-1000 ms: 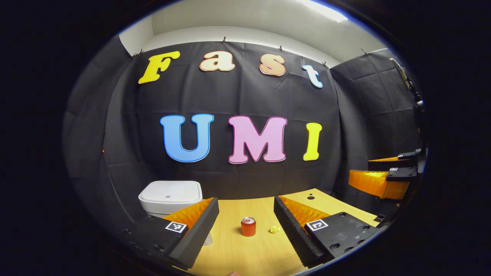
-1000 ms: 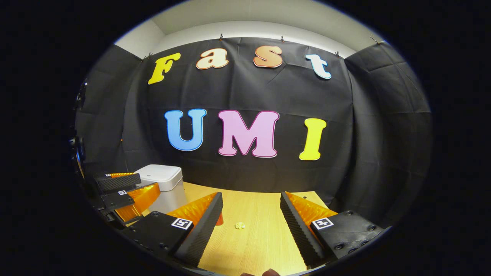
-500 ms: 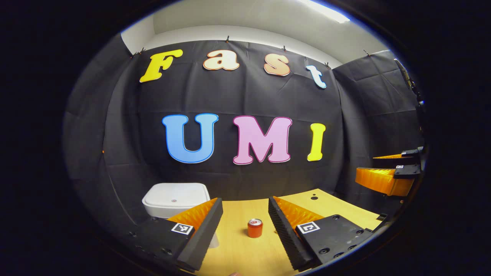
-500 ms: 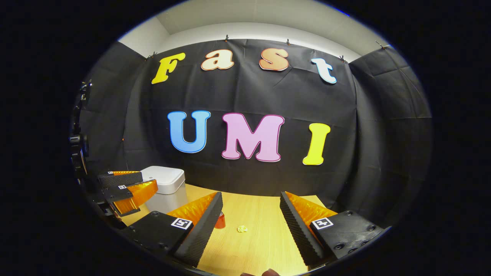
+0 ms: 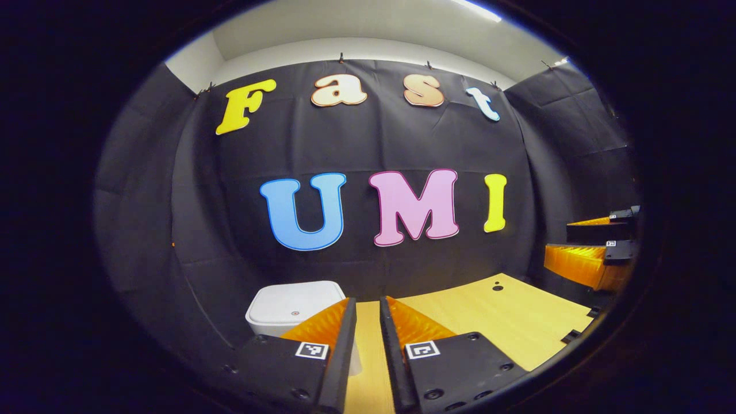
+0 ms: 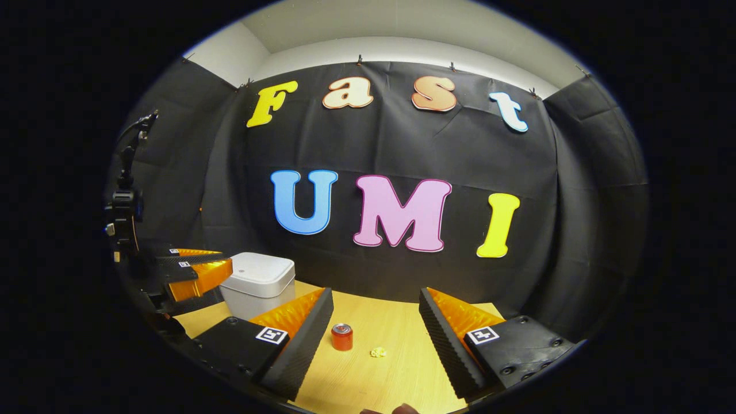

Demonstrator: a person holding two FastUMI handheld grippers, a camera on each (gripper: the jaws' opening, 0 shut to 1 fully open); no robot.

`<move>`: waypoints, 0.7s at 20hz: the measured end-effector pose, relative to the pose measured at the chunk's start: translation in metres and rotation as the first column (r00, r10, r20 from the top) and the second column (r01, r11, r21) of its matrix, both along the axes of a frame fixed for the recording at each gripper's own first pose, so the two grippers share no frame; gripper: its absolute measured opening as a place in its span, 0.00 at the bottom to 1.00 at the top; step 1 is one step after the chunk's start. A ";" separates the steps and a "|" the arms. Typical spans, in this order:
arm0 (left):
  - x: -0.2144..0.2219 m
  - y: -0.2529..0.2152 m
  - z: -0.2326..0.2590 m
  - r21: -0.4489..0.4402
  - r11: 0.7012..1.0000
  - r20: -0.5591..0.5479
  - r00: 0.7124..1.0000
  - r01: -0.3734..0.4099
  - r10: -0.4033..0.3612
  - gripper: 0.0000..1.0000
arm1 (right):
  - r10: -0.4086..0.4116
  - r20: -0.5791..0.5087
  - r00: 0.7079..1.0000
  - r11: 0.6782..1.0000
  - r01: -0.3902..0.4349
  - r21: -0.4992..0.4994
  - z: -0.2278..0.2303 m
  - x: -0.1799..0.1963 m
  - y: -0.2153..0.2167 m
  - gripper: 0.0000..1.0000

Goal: Press the lid of the desktop garbage bin to open it, pick up the crumpled paper on the desktop and throw it into the bin, then pick up the pop can on the desktop and drop it into the bin, and finally close the garbage bin lid.

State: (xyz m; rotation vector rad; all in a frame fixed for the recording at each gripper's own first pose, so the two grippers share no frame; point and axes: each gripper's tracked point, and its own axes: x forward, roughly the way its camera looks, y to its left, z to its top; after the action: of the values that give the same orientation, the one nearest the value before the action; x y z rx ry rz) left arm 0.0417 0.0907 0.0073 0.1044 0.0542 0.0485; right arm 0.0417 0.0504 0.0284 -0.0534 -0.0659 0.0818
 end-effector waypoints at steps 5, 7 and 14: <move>0.025 0.013 -0.004 -0.051 0.998 -0.076 0.997 -0.028 0.024 0.06 | 0.033 0.026 0.999 0.999 -0.034 0.025 0.010 0.016 -0.017 0.97; 0.039 0.035 0.005 0.011 0.997 -0.100 0.992 -0.081 0.081 0.06 | 0.047 0.027 0.999 0.998 -0.048 0.030 0.011 0.027 -0.024 0.96; 0.089 0.102 0.000 0.032 0.972 -0.212 0.949 -0.234 0.235 0.05 | 0.083 0.019 0.996 0.993 -0.084 0.077 0.012 0.052 -0.058 0.96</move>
State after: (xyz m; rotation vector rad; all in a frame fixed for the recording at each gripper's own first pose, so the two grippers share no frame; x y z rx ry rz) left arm 0.1307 0.1923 0.0070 0.1091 0.2827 0.2759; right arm 0.0934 -0.0079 0.0407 0.0264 -0.0874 0.1625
